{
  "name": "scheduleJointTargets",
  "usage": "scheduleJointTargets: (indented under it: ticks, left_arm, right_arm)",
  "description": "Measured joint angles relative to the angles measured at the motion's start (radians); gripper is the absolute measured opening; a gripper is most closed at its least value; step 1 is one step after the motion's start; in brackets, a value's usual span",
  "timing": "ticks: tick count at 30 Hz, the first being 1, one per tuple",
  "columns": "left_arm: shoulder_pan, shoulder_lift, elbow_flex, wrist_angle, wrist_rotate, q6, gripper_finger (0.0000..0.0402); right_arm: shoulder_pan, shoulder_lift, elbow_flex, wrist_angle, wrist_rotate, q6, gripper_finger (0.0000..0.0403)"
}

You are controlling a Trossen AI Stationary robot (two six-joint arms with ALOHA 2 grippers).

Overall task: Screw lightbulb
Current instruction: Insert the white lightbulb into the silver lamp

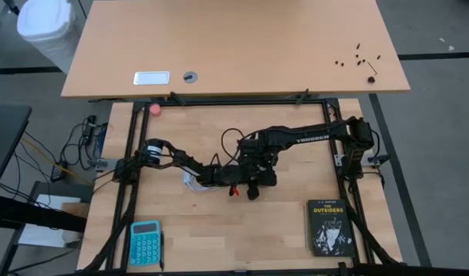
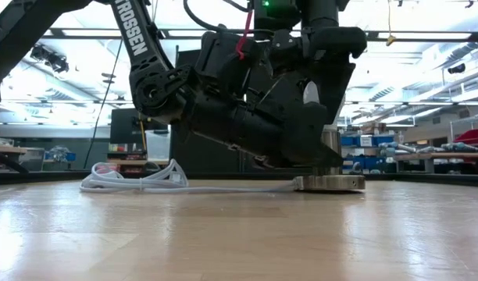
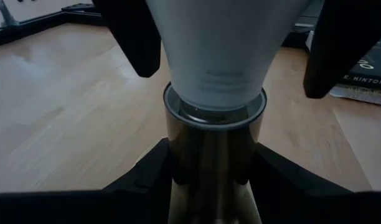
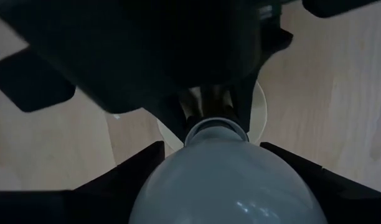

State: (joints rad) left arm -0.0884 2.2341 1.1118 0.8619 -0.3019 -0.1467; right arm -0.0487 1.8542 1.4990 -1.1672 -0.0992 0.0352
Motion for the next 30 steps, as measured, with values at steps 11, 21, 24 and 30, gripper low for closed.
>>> scheduleJointTargets:
  ticks: [11, 21, 24, 30]
  left_arm:
    - [-0.011, 0.000, 0.000, 0.001, -0.087, 0.000, 0.0171]
    - [-0.014, 0.000, 0.000, -0.001, -0.116, 0.004, 0.0171]
    - [-0.014, 0.000, 0.000, -0.003, -0.126, 0.003, 0.0171]
    - [-0.015, 0.000, -0.003, -0.013, -0.160, 0.005, 0.0171]
  right_arm:
    - [-0.028, -0.001, 0.000, -0.002, 0.015, 0.180, 0.0267]
    - [-0.042, -0.001, 0.000, 0.027, -0.003, 0.375, 0.0270]
    - [-0.042, -0.001, 0.000, 0.038, -0.005, 0.439, 0.0268]
    - [-0.039, -0.001, -0.003, 0.054, -0.012, 0.569, 0.0275]
